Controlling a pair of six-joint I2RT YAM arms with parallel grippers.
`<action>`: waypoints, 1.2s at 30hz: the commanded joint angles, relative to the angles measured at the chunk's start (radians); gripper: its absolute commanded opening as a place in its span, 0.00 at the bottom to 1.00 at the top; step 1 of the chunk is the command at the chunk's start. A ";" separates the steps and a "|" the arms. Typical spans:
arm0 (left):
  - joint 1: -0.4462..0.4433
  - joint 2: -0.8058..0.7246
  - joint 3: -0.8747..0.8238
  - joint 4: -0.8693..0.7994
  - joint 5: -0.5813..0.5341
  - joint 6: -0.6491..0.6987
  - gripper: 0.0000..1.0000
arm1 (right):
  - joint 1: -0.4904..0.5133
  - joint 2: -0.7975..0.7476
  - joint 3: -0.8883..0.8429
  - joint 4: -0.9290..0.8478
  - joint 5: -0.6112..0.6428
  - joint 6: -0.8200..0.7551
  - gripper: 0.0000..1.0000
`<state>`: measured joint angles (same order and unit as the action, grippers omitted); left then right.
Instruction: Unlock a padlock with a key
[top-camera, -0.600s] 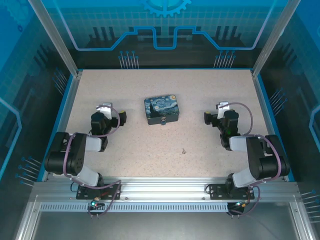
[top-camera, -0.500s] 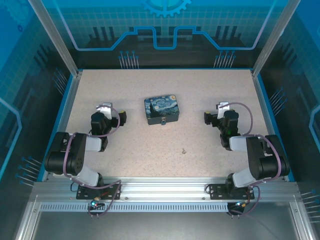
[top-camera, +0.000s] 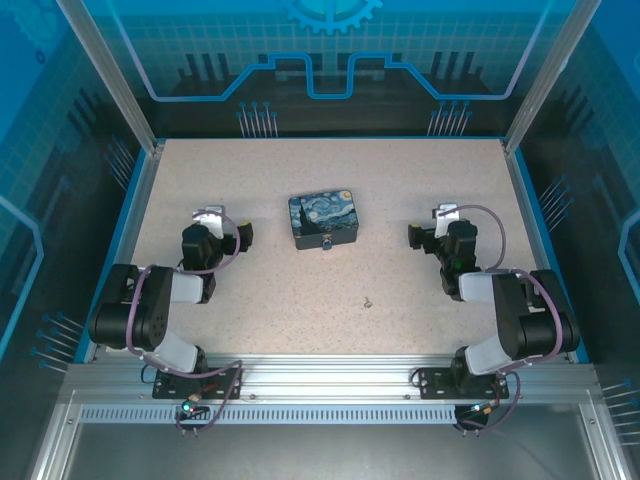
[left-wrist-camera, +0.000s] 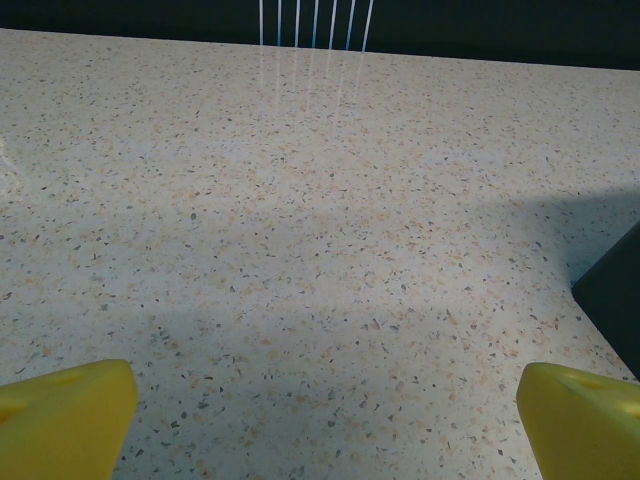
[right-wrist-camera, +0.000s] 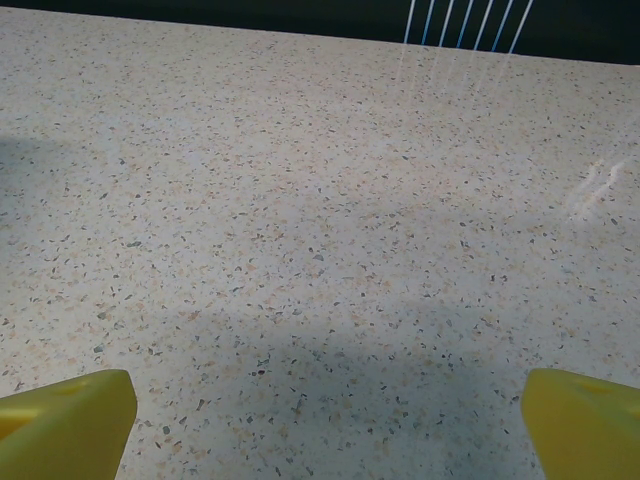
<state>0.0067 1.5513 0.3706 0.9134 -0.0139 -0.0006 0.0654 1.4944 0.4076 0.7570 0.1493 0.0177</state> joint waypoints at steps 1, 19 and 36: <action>0.010 0.000 0.013 0.002 -0.012 -0.006 0.99 | 0.001 0.005 0.011 0.017 0.005 0.004 1.00; -0.001 -0.539 0.127 -0.634 0.038 -0.414 0.99 | 0.005 -0.445 0.220 -0.745 -0.036 0.224 1.00; -0.428 -0.612 0.005 -0.680 0.195 -0.759 0.99 | 0.483 -0.479 0.169 -1.193 -0.183 0.656 0.87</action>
<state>-0.3916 0.9337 0.4309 0.1711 0.1810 -0.6735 0.4911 0.9718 0.5949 -0.3500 -0.0097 0.5758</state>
